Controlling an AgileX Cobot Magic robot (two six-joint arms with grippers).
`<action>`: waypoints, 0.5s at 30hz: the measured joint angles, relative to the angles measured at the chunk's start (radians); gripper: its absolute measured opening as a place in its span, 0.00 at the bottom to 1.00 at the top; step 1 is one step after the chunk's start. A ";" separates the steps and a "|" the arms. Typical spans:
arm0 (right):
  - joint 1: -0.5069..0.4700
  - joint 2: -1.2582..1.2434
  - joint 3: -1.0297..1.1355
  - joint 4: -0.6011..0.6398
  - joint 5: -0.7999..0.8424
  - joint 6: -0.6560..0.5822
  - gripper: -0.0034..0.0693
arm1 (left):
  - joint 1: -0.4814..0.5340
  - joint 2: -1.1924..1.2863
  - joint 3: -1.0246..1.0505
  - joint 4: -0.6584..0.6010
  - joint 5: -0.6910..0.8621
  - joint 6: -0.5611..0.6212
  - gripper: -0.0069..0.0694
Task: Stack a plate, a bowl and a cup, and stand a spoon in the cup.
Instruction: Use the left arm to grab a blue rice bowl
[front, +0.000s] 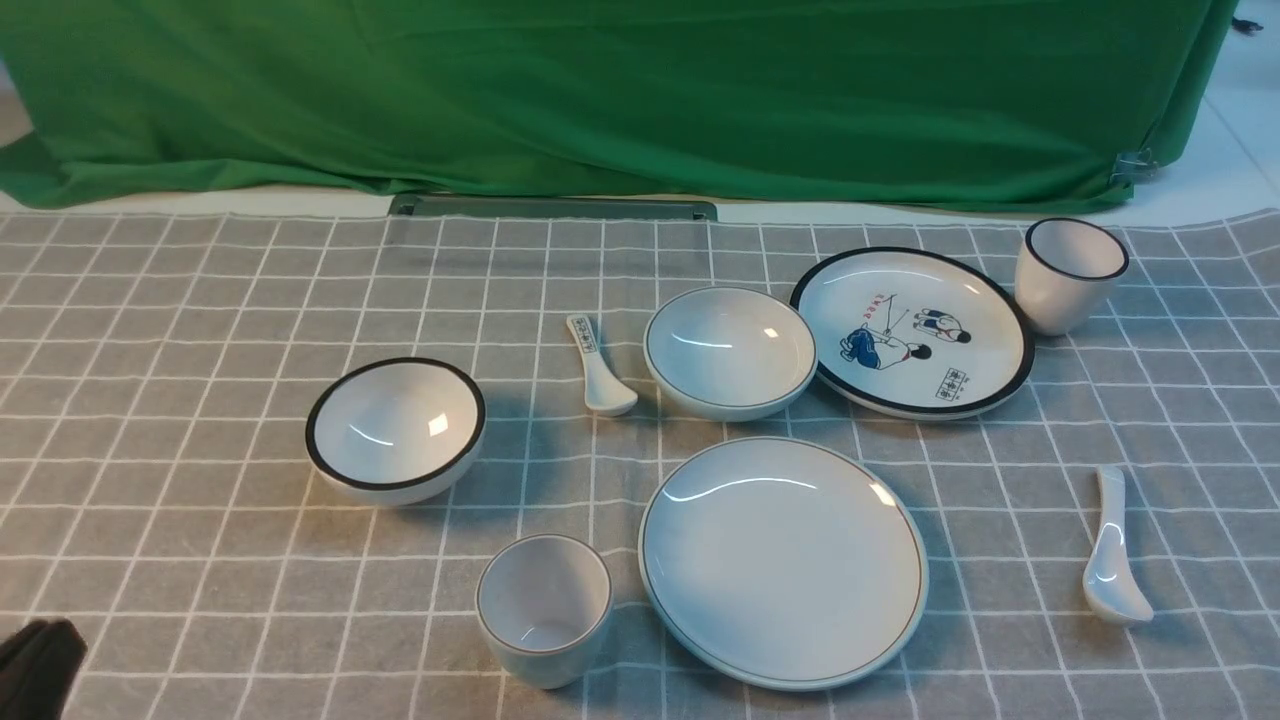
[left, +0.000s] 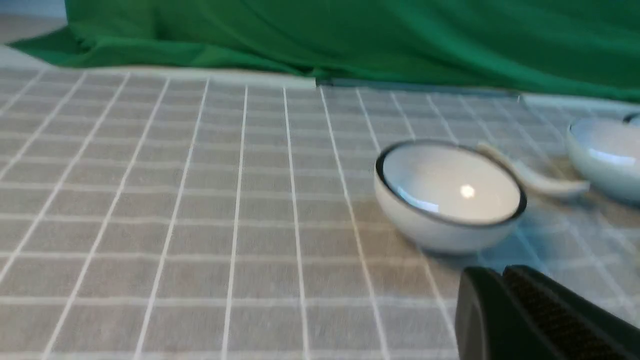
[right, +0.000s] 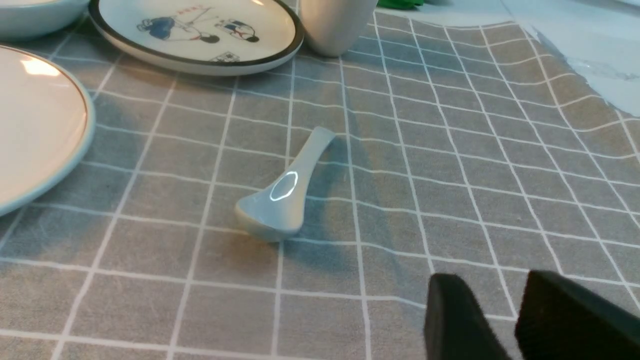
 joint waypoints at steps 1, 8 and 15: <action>0.000 0.000 0.000 0.000 0.000 0.000 0.38 | 0.000 0.000 0.000 -0.033 -0.039 -0.001 0.11; 0.000 0.000 0.000 0.000 0.000 0.000 0.38 | 0.000 0.000 0.000 -0.261 -0.462 -0.060 0.11; 0.000 0.000 0.000 0.000 -0.004 -0.013 0.38 | 0.000 0.020 -0.061 -0.305 -0.799 -0.192 0.11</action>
